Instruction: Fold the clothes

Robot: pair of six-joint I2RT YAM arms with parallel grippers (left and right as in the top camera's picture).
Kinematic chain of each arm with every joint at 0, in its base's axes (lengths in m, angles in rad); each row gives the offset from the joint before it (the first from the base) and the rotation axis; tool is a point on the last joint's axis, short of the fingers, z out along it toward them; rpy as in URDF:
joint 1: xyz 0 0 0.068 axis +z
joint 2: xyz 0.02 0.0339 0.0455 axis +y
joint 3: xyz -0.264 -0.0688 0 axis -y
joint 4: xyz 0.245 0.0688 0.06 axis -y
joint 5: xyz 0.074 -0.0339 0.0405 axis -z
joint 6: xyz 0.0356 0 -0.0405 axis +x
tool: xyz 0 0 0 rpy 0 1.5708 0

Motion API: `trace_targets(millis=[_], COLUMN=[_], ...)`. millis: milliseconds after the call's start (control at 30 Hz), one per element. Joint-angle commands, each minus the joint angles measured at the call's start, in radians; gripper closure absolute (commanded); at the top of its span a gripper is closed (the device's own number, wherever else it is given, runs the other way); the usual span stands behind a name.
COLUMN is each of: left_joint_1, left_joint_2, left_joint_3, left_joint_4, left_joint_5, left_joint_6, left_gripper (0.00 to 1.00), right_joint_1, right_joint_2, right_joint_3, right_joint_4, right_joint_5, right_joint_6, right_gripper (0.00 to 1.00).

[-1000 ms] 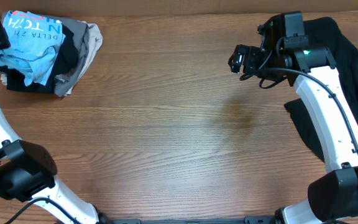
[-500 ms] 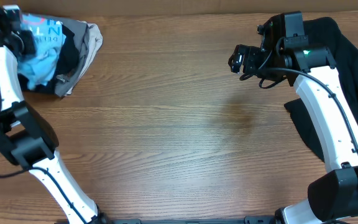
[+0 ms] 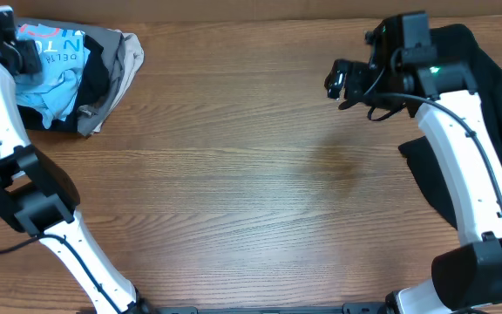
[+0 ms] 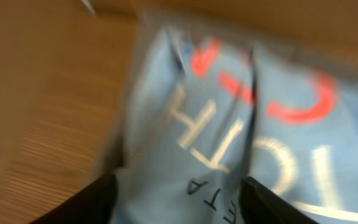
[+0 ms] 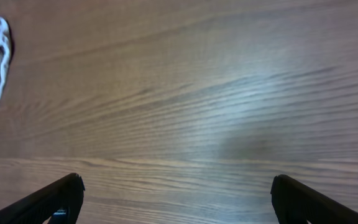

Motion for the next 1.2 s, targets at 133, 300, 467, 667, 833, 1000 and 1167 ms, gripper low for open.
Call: trace_targets(millis=[133,300,467,667,833,1000,1167], left_joint_1=[-0.003,-0.002,-0.002,-0.002,-0.002,-0.002,-0.002], left_joint_2=[-0.322,-0.391,-0.394,-0.393,-0.393,-0.393,-0.393], left_joint_3=[0.155,0.155,0.152,0.151,0.151,0.151,0.151], left_joint_4=[-0.056,-0.056,-0.076,-0.2,-0.309,-0.396,-0.441], left_joint_5=[-0.01,-0.01,-0.01,-0.01,-0.011,-0.01,-0.011], left_joint_6=[-0.046,-0.046,-0.046,-0.046,-0.046,-0.046,-0.046], left_gripper=[0.0,0.0,0.0,0.0,0.0,0.0,0.0], right_joint_1=[-0.009,-0.009,-0.009,-0.009,-0.009,-0.009,-0.009], right_joint_2=[-0.145,-0.224,-0.32,-0.34,-0.319,-0.36,-0.533], right_joint_3=[0.366,0.489,0.494,0.494,0.492,0.378,0.059], right_joint_4=[-0.237,-0.376,-0.42,-0.444,-0.446,-0.384,-0.115], right_joint_5=[0.116,0.085,0.087,0.087,0.113,0.129,0.14], right_joint_6=[-0.074,-0.073,-0.07,-0.071,-0.071,-0.074,-0.074], right_gripper=[0.0,0.0,0.0,0.0,0.0,0.0,0.0])
